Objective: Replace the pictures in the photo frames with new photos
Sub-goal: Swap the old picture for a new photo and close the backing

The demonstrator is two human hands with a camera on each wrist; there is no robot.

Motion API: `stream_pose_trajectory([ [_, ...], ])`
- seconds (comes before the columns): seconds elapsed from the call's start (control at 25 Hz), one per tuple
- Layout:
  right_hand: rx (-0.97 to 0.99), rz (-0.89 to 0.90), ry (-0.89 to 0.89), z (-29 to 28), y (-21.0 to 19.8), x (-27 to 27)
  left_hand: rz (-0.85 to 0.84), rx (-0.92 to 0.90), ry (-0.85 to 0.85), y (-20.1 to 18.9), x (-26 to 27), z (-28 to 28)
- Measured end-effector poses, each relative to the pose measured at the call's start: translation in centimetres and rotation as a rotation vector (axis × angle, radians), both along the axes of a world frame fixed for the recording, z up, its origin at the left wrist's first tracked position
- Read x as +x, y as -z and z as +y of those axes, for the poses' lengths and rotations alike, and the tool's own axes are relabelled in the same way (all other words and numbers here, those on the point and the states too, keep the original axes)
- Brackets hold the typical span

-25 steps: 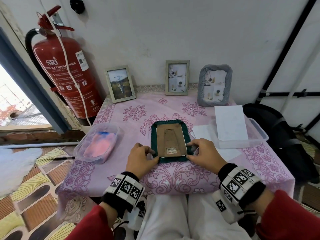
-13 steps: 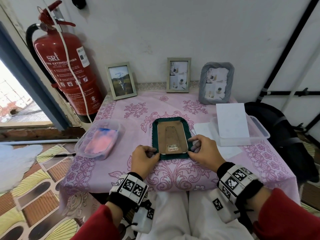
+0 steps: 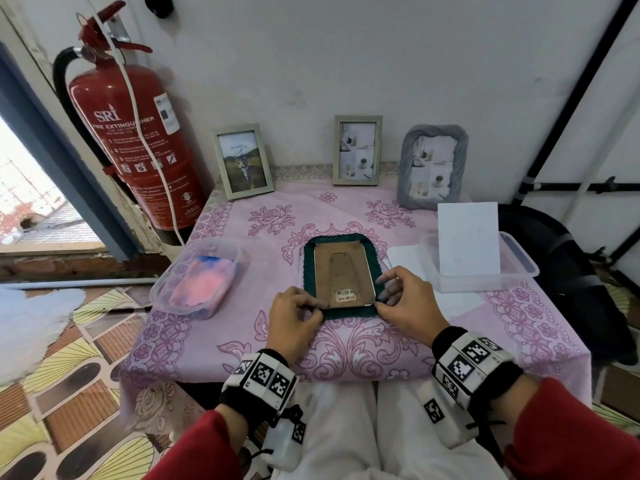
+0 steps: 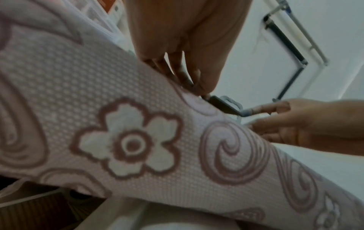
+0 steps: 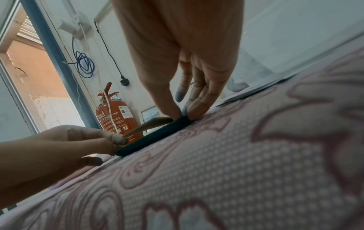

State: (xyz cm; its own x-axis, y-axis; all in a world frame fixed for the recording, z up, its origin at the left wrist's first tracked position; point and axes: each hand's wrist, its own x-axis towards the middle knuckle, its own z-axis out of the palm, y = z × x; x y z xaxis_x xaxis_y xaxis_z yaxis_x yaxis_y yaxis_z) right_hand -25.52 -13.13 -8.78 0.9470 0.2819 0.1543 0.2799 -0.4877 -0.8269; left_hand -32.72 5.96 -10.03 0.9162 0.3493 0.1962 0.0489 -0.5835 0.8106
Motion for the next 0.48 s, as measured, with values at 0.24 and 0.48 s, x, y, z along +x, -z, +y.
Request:
stream_pose_trajectory([
  [0.24, -0.049, 0.009, -0.06, -0.1, -0.1, 0.3, -0.031, -0.024, -0.095, 0.1, -0.4, 0.3],
  [0.48, -0.096, -0.008, -0.082, -0.2, -0.3, 0.6, 0.108, 0.088, -0.1, -0.4, 0.2, 1.2],
])
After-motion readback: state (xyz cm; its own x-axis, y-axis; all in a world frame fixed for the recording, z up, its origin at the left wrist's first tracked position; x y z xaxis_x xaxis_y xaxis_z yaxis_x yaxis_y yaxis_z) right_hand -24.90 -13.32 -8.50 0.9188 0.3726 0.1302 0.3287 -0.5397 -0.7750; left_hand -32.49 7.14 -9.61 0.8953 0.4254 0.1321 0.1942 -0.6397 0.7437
